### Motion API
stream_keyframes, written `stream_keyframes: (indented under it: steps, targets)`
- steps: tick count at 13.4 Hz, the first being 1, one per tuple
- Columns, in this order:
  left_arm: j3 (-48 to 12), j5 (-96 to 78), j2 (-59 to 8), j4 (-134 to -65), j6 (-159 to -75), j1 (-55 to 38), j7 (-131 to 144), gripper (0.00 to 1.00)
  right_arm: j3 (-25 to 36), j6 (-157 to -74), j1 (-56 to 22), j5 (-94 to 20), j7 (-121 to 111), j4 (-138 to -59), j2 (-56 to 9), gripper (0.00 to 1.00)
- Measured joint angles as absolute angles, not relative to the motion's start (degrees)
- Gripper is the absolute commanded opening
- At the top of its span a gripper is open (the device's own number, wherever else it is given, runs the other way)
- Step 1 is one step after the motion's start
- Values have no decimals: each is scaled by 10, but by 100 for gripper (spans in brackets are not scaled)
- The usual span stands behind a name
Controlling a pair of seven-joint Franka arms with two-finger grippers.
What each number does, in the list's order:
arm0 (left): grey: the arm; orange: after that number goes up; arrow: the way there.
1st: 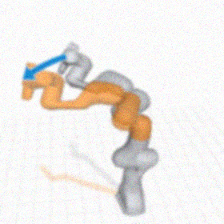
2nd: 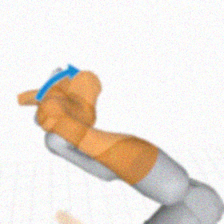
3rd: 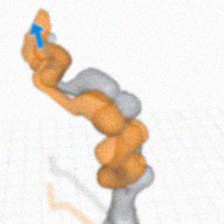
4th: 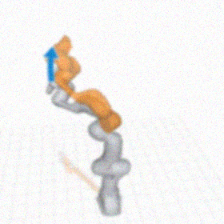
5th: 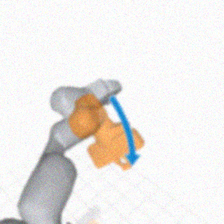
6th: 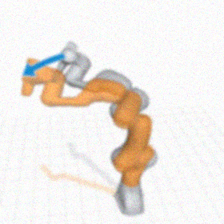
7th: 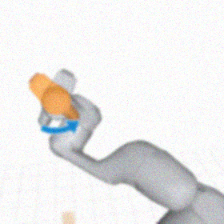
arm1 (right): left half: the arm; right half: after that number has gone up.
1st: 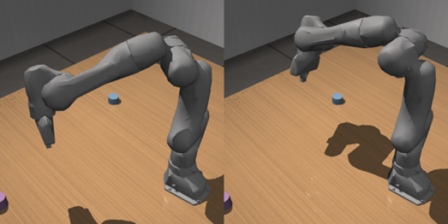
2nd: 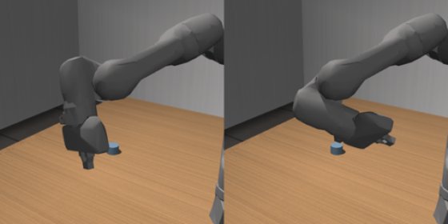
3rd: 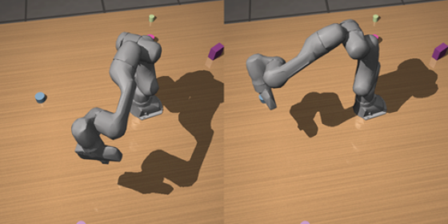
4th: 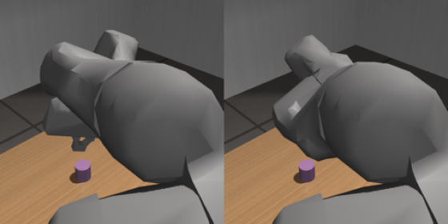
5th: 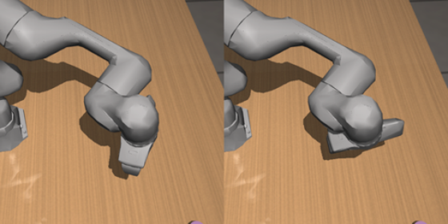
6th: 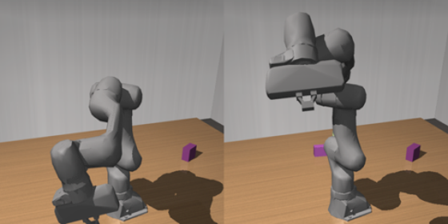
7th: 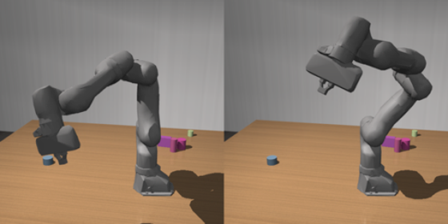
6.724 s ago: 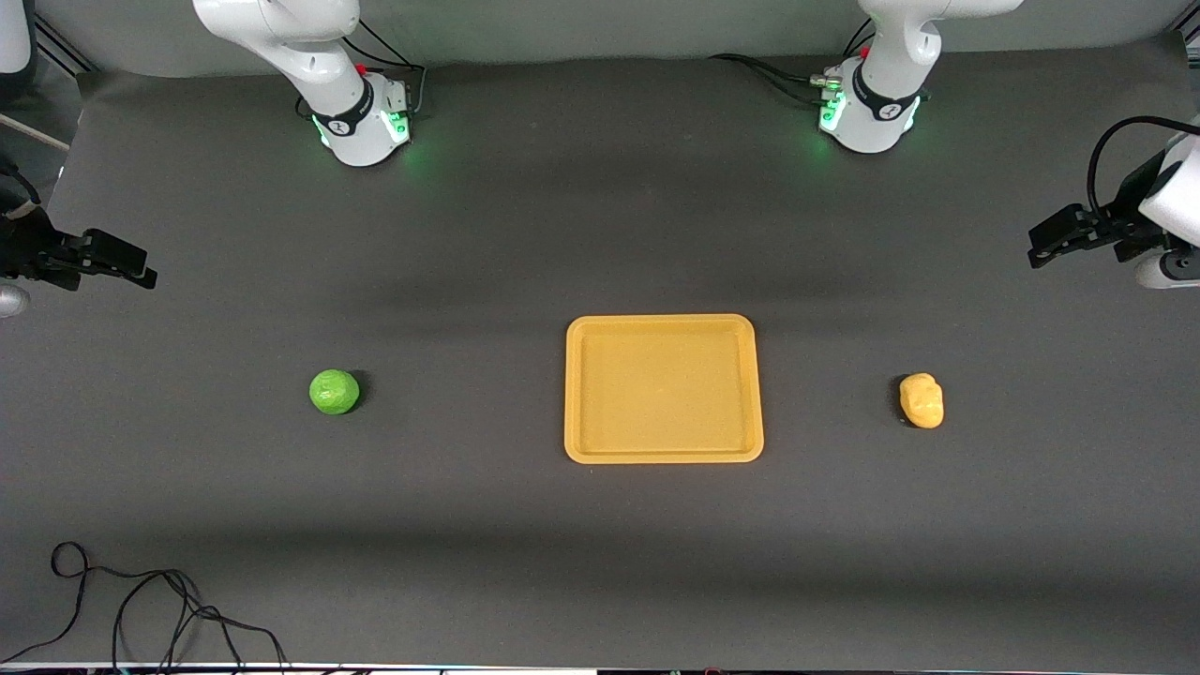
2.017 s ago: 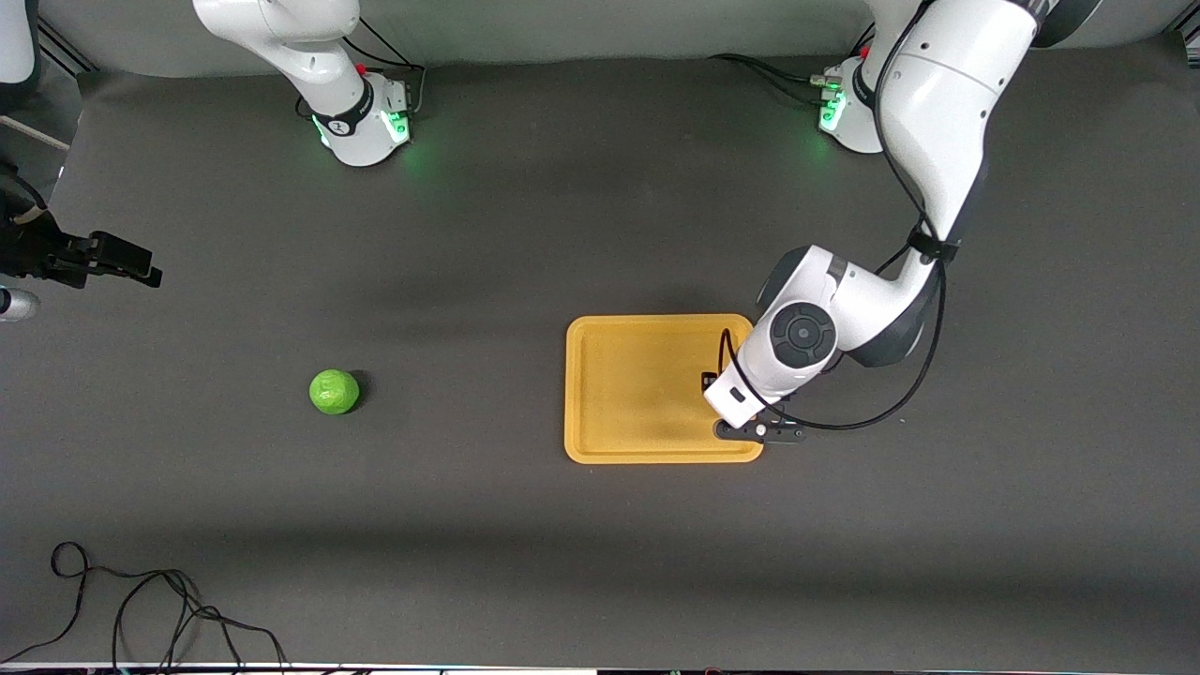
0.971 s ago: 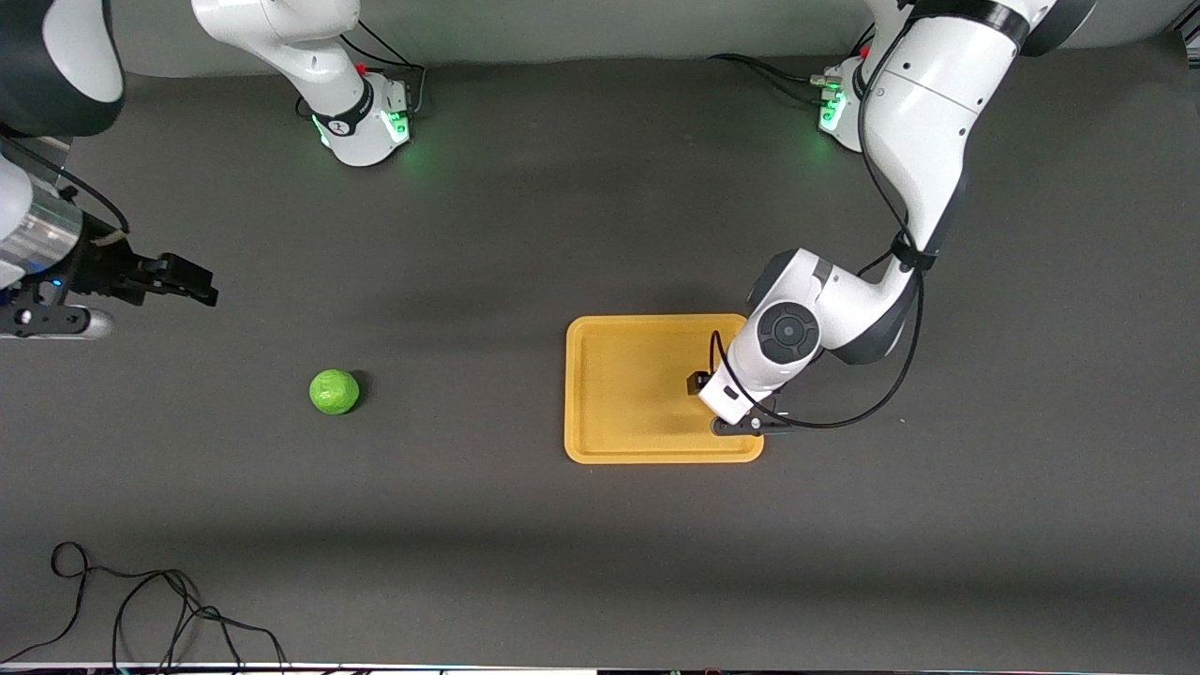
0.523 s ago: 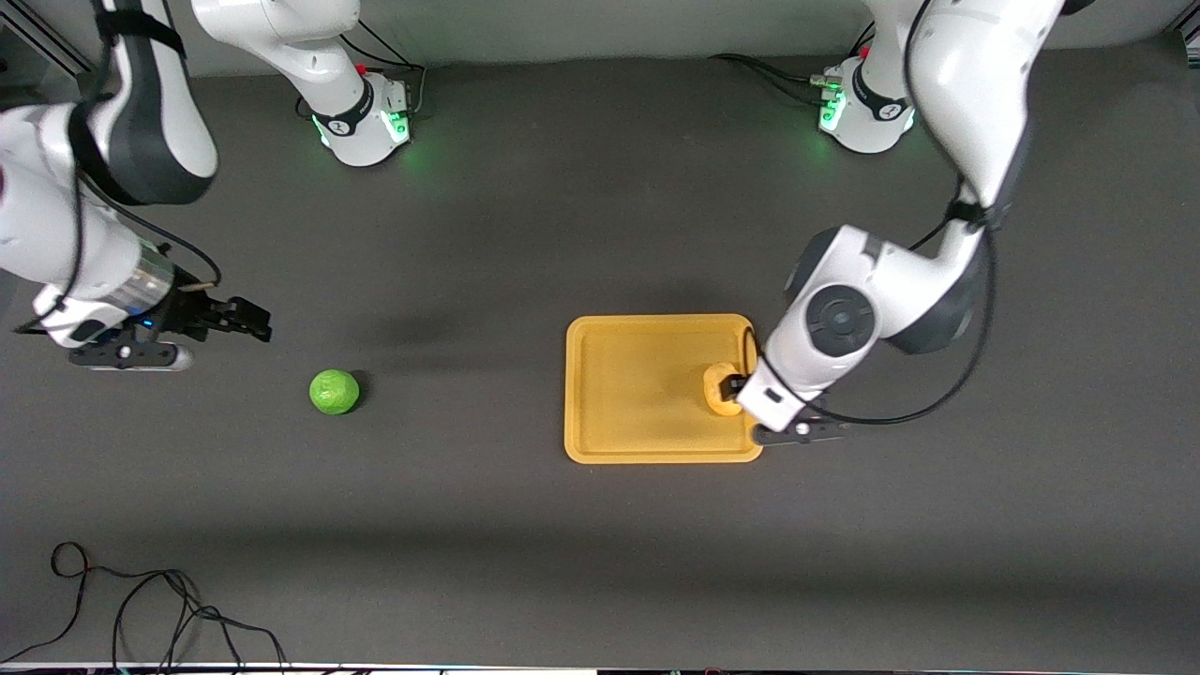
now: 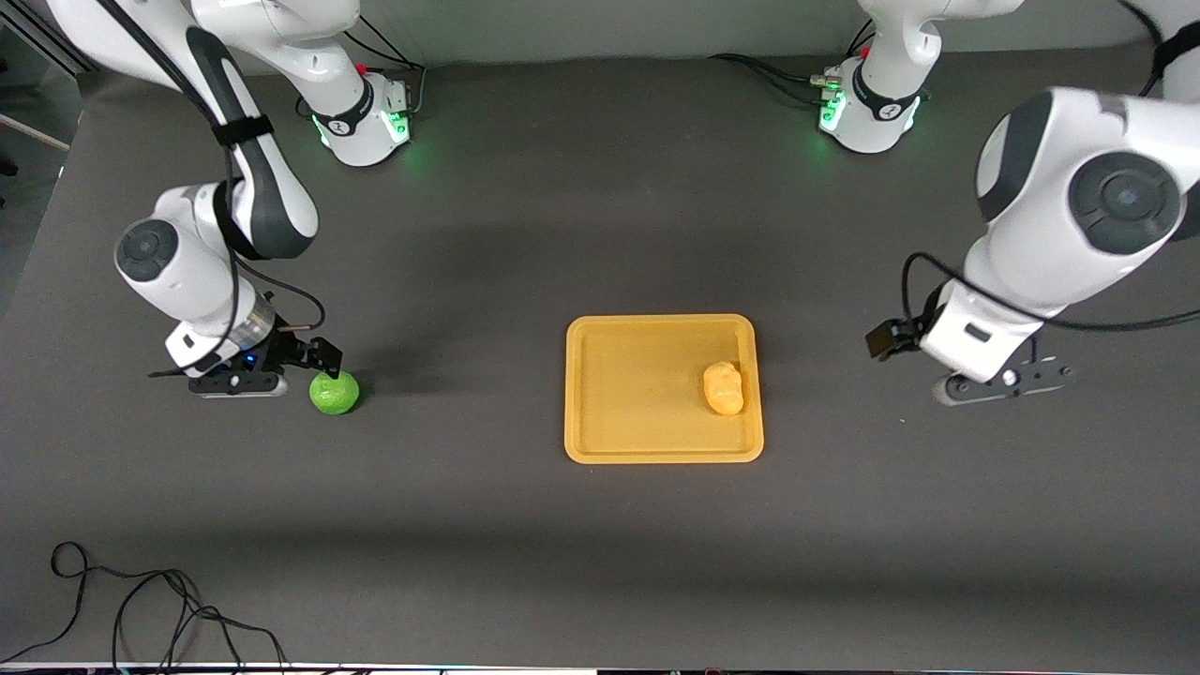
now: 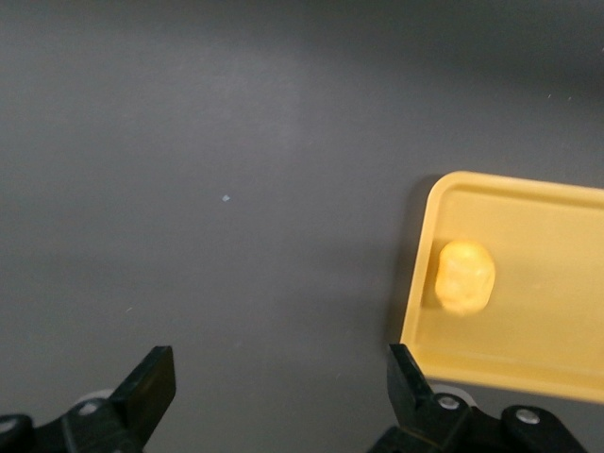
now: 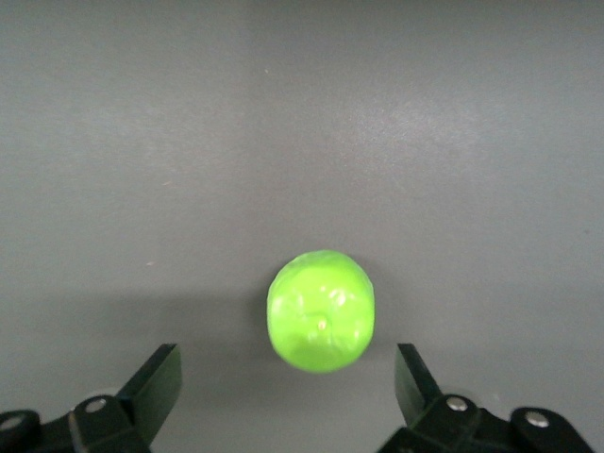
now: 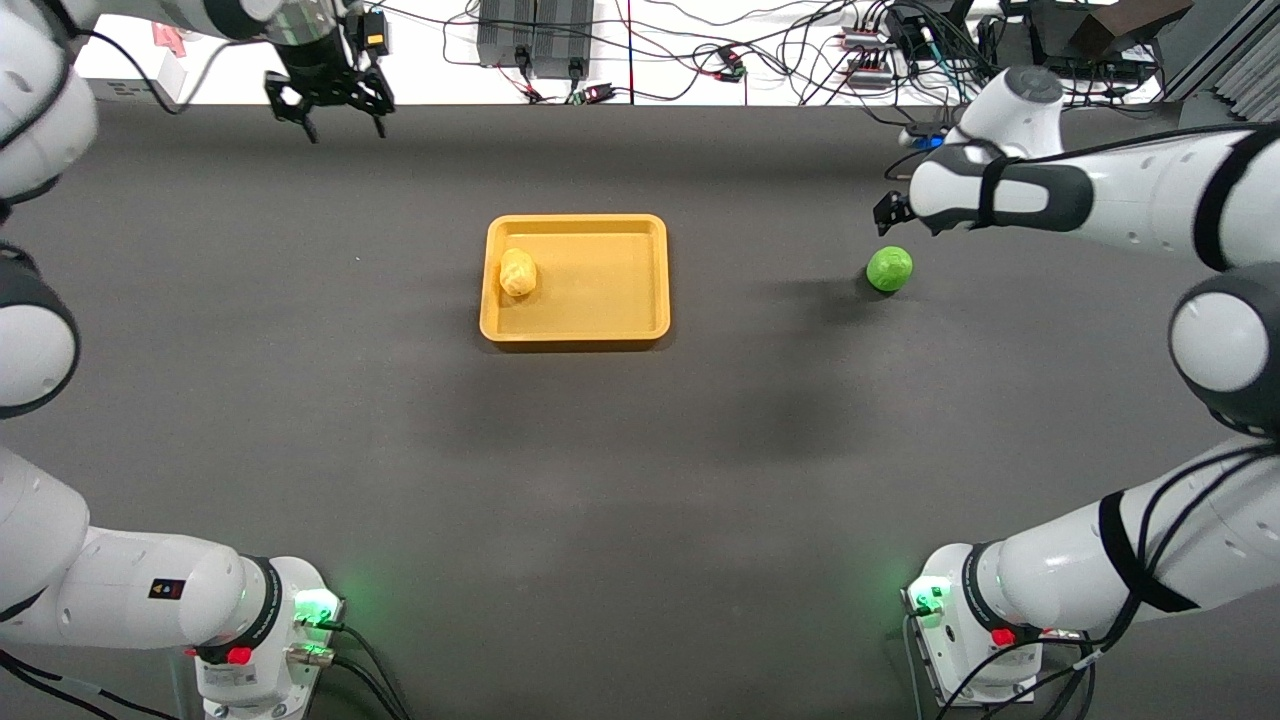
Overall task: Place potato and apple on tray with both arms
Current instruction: 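Open the left gripper and withdraw while the right gripper reaches the apple, then grasp the green apple with the right gripper and lift it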
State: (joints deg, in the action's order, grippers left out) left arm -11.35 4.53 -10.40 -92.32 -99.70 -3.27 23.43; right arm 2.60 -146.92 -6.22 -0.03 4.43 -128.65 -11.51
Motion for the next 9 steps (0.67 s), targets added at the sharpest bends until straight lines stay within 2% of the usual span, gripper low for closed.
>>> stream_keyframes:
  steps: [4,9]
  targets:
    - [-112,26,-57,-935,-950,32,133,100,31,-1522,-61,0,44,-1286,-173,100]
    - [-91,9,17,-986,-939,61,73,100,33,-1529,-60,0,44,-1283,-201,100]
